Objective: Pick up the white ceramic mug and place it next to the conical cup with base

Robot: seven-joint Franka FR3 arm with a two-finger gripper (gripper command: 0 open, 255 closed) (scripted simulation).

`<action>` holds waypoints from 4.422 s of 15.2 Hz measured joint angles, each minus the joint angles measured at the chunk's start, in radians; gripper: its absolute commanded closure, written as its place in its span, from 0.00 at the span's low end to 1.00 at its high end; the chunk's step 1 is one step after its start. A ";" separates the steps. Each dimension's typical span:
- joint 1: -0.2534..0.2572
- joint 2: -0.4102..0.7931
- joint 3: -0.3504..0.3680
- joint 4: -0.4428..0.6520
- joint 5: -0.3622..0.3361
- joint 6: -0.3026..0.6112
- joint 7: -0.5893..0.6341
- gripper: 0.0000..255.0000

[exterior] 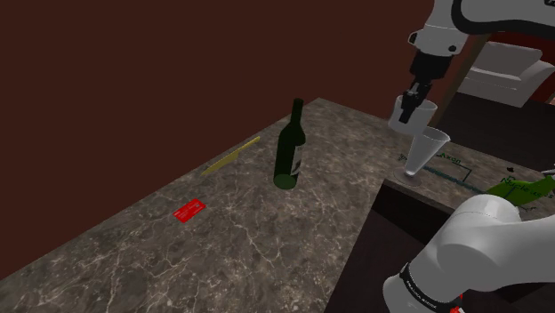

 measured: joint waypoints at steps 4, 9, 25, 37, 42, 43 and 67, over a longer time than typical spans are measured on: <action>-0.017 0.046 -0.101 0.050 -0.065 0.016 -0.102 1.00; -0.028 0.116 -0.224 0.126 -0.126 0.039 -0.226 1.00; 0.062 0.559 -0.723 0.531 -0.059 0.153 -0.681 1.00; -0.309 1.253 -0.908 0.993 0.548 0.082 -1.192 1.00; -0.279 1.245 -0.912 0.909 0.542 0.154 -1.196 1.00; -0.270 1.242 -0.914 0.888 0.540 0.172 -1.196 1.00; -0.206 1.261 -0.894 0.569 0.573 0.485 -1.228 1.00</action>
